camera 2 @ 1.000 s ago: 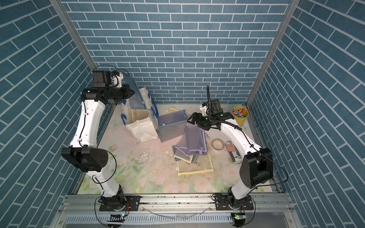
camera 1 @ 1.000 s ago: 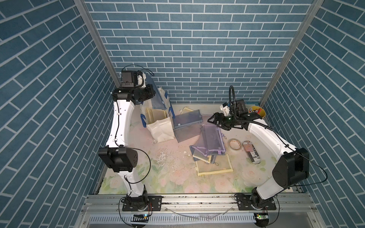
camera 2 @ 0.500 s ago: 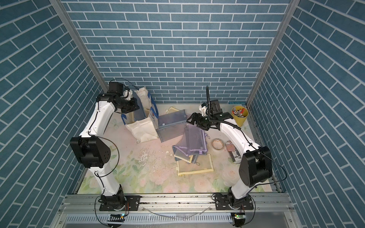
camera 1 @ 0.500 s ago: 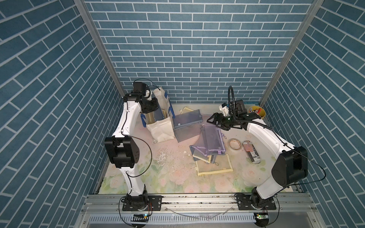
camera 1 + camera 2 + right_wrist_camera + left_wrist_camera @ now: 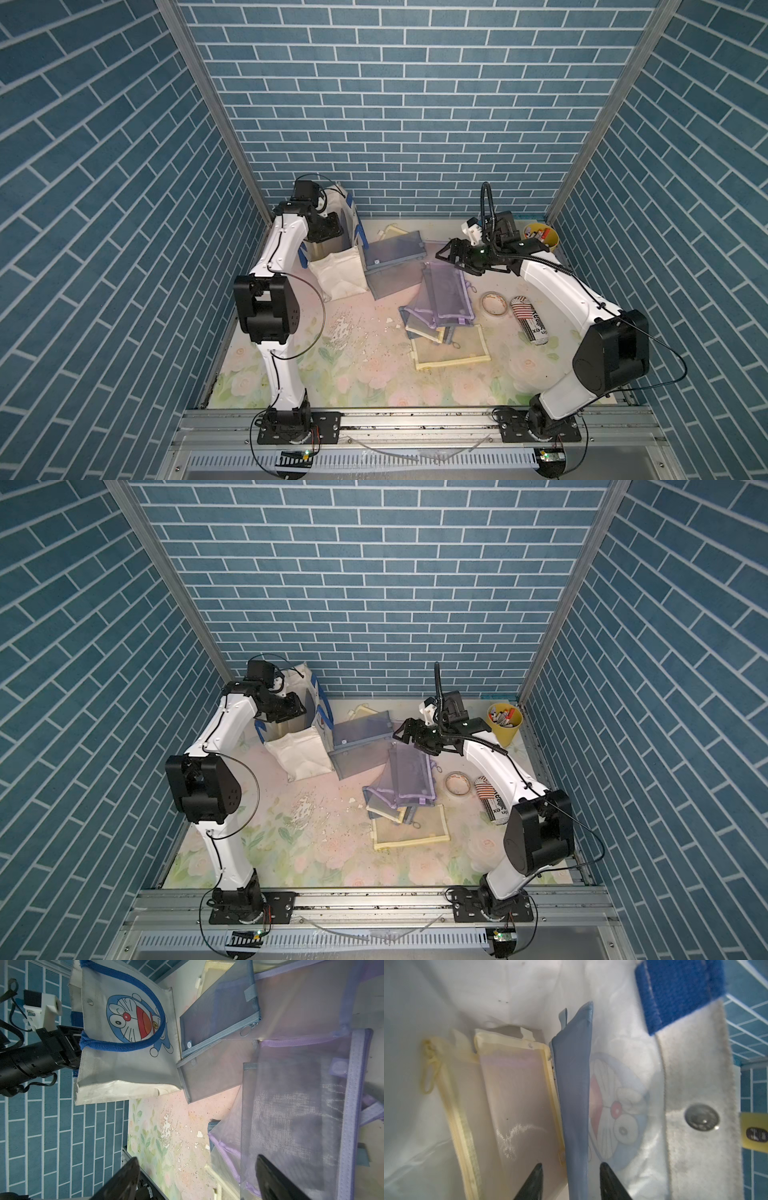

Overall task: Put the pencil pouch into the canvas bag
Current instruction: Place the pencil pouch in the canvas bag, then pick up the pencil pouch.

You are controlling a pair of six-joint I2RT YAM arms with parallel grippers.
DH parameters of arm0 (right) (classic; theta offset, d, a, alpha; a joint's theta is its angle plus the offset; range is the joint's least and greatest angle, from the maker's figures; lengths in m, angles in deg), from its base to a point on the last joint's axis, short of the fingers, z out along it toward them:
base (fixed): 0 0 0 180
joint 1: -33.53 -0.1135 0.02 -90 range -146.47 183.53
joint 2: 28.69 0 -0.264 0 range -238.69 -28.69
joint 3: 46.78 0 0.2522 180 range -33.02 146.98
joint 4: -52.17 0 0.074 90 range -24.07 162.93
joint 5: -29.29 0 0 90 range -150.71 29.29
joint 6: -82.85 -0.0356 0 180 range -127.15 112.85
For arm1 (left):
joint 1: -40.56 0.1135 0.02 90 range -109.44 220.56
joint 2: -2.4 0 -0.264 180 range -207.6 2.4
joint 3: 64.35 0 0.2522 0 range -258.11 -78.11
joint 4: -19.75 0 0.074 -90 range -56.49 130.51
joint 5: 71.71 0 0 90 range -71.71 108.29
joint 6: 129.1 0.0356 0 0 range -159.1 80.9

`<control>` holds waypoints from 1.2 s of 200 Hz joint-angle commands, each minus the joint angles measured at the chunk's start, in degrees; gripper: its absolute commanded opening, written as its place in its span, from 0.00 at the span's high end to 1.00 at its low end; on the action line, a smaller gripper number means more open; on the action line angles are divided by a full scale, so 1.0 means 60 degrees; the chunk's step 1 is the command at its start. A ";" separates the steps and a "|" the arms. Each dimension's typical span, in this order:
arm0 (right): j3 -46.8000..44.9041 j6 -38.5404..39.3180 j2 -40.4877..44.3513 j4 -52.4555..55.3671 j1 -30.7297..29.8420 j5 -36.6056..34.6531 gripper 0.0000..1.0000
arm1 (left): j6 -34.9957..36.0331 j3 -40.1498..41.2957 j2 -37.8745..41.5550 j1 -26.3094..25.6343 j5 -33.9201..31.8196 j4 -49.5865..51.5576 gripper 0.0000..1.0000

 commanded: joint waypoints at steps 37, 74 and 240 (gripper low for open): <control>-0.0040 -0.0060 -0.0314 0.0442 0.0117 -0.0588 0.14 | 0.0572 0.0528 0.2242 -0.1448 -0.3087 0.0833 0.42; -0.0678 -0.0235 -0.0141 0.0217 0.0418 -0.0949 0.14 | 0.0397 0.1374 0.3090 -0.3171 -0.2575 0.0663 0.42; -0.3325 -0.0478 -0.1307 -0.1929 0.1556 0.0015 0.32 | -0.3199 0.3032 -0.0556 -0.5868 0.2154 -0.4393 0.43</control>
